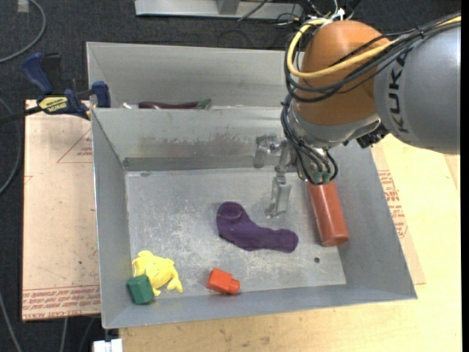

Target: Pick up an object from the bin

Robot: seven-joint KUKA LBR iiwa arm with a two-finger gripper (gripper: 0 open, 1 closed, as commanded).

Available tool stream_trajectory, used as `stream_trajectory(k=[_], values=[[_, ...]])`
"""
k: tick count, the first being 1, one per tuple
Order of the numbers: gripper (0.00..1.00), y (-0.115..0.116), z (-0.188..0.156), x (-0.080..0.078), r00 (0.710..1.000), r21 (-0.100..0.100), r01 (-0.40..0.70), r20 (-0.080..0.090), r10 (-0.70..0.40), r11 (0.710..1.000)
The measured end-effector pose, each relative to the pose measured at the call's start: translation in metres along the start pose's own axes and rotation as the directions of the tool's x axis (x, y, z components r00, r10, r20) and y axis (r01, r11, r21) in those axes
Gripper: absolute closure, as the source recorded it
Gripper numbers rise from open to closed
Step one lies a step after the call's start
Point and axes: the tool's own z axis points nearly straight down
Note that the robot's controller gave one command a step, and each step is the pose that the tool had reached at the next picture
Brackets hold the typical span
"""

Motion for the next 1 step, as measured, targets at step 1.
stream_trajectory(k=[1], values=[[0.00, -0.0002, -0.0048, -0.0009, 1.000, 0.000, -0.001, 0.007, 0.001, 1.000]])
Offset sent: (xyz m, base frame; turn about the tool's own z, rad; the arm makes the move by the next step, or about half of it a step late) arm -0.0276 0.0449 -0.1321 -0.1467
